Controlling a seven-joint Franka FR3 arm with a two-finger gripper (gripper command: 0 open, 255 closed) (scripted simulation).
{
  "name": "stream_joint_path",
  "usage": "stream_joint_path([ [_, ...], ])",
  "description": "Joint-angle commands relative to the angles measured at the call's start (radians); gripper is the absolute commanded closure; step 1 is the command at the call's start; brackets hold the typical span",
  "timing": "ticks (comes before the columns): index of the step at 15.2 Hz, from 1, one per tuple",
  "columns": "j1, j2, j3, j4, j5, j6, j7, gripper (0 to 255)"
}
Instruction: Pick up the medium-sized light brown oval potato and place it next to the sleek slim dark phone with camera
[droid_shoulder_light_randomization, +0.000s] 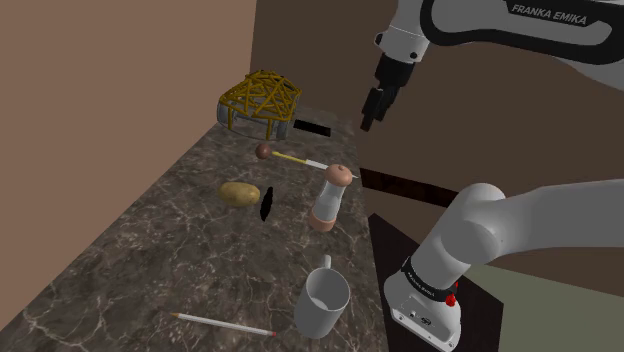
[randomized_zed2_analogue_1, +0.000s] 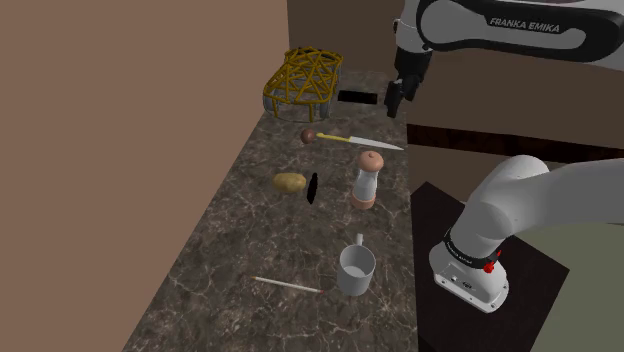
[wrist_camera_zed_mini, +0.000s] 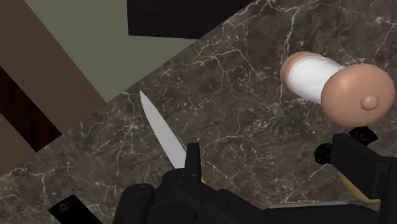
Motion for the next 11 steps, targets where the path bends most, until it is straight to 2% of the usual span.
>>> stream_joint_path([
  [1,0.000,0.000,0.000,0.000,0.000,0.000,0.000,0],
  [11,0.071,0.317,0.092,0.053,0.069,0.216,0.033,0],
])
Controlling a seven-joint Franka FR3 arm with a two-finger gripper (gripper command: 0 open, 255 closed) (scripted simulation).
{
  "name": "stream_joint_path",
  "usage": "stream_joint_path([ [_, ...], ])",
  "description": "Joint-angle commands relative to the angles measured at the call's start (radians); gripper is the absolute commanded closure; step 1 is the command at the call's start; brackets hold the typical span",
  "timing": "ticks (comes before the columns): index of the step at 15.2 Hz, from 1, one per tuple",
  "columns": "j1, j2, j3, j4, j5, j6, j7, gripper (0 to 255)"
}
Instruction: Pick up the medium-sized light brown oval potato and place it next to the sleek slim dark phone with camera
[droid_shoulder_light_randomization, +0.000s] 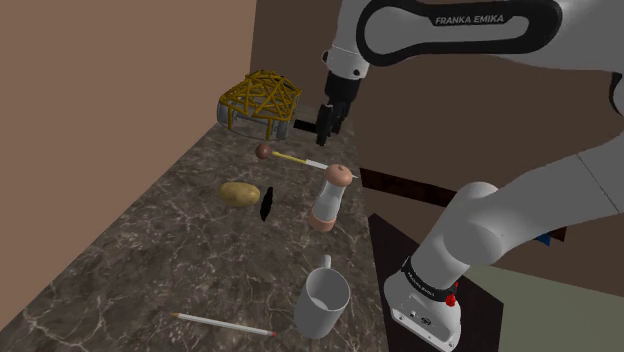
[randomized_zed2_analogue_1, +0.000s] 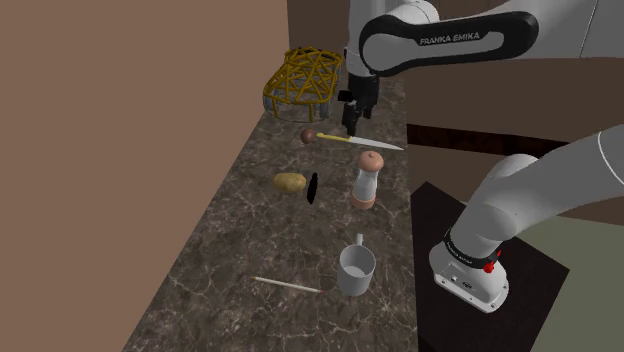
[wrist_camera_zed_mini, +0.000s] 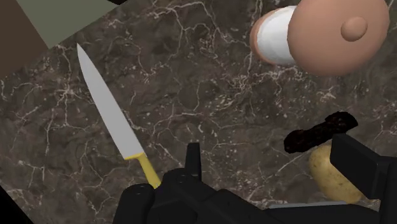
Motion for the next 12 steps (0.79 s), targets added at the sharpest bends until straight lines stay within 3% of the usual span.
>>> stream_joint_path([
  [1,0.013,0.070,0.018,0.017,0.010,0.044,0.005,0],
  [12,0.076,0.459,0.115,0.205,0.017,0.197,0.045,0],
])
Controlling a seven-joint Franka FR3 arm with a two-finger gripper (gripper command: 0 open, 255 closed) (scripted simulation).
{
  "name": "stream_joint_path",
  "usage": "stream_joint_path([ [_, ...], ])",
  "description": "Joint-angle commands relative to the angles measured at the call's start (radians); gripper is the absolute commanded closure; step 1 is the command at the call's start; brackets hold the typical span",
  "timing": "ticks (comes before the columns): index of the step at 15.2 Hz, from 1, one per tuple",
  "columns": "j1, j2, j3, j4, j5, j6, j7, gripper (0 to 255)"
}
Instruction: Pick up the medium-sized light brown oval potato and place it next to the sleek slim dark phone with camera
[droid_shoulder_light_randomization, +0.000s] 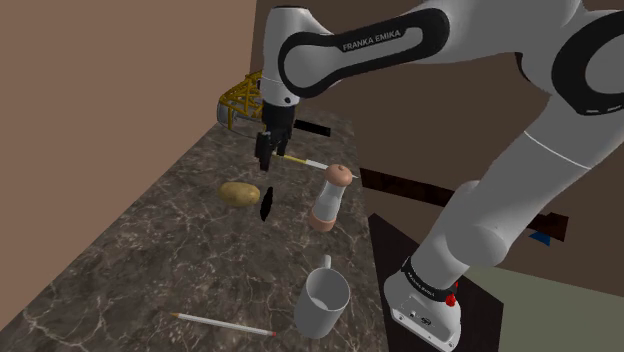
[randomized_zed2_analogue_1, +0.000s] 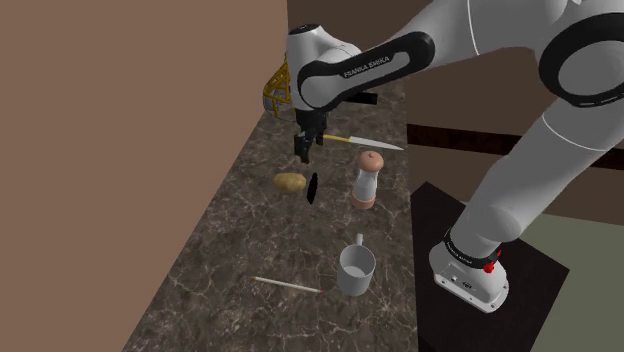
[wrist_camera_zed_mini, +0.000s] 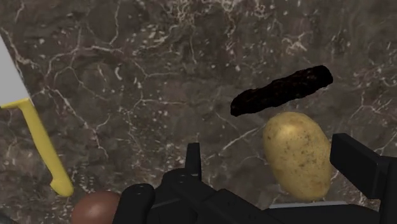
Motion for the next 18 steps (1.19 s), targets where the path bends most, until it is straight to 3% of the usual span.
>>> stream_joint_path([
  [1,0.014,0.077,0.018,0.051,-0.005,0.017,0.013,0],
  [7,0.060,0.295,0.055,0.208,-0.038,0.050,0.041,0],
  [18,0.067,0.342,0.053,0.157,-0.052,0.146,0.050,0],
])
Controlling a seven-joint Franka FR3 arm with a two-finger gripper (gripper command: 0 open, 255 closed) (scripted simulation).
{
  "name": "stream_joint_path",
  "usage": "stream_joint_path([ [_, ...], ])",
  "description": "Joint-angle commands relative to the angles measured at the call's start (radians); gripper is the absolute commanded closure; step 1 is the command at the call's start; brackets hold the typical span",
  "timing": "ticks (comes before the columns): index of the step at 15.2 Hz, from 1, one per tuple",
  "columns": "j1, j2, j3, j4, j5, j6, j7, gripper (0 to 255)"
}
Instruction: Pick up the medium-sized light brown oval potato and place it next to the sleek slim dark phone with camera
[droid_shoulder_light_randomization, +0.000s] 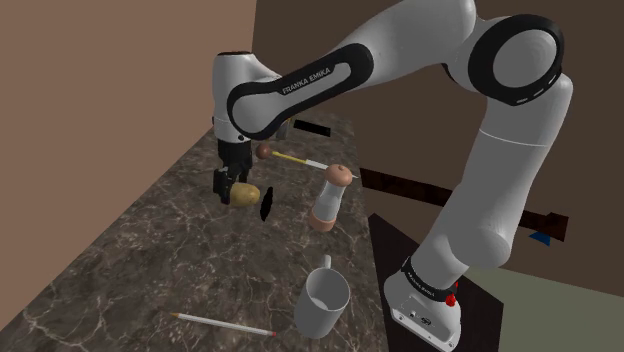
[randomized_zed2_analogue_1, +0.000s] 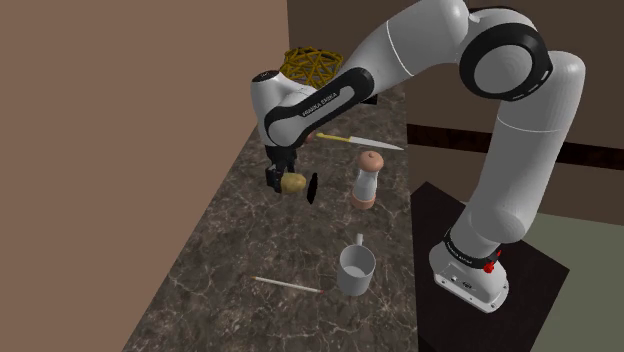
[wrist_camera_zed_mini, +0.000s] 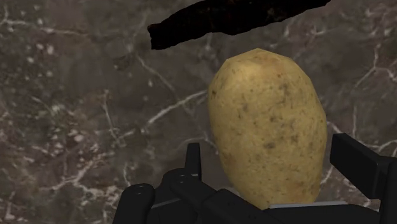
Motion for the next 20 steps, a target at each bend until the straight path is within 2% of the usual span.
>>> stream_joint_path([
  [1,0.000,0.001,0.000,-0.001,0.000,0.003,0.001,0],
  [5,0.000,0.001,0.000,-0.001,0.000,0.002,0.001,0],
  [6,0.000,0.001,0.000,-0.001,0.000,0.002,0.001,255],
  [15,0.000,0.001,0.000,-0.001,0.000,0.003,0.001,255],
  [20,-0.003,-0.036,0.003,0.023,0.011,-0.058,-0.005,255],
])
